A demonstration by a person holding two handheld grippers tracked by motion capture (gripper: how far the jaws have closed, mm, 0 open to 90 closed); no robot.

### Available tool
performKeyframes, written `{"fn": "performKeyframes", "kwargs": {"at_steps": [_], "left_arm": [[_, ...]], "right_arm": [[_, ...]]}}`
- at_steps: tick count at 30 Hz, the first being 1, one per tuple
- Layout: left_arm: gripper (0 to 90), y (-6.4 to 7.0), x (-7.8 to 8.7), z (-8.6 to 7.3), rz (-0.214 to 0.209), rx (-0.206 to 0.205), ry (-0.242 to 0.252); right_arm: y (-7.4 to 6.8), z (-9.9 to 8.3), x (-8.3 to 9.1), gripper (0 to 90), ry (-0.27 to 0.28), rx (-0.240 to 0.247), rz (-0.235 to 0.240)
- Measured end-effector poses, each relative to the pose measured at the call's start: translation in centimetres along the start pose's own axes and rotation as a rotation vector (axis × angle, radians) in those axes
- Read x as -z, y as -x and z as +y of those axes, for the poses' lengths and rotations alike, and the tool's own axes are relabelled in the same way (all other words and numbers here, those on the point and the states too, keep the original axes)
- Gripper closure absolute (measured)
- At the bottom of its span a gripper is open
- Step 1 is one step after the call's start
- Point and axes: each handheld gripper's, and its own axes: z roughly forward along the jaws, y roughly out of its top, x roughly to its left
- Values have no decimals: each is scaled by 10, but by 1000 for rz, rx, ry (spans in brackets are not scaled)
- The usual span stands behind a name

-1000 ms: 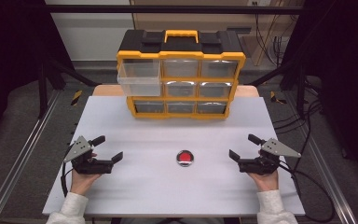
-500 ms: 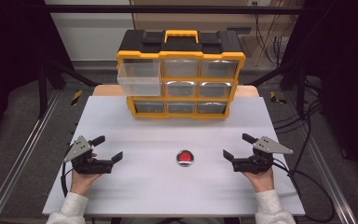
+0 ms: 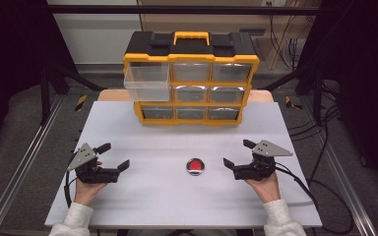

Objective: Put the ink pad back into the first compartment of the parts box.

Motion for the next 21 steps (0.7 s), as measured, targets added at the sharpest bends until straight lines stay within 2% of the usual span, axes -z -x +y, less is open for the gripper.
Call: {"fn": "performKeyframes", "kwargs": {"at_steps": [9, 12, 21], "left_arm": [[10, 0, 0, 0, 2, 1, 1], [10, 0, 0, 0, 2, 0, -2], [9, 0, -1, 0, 3, -2, -5]], "right_arm": [[-9, 5, -14, 5, -33, 16, 19], [-15, 6, -23, 5, -54, 25, 32], [-27, 11, -40, 5, -74, 37, 58]]}}
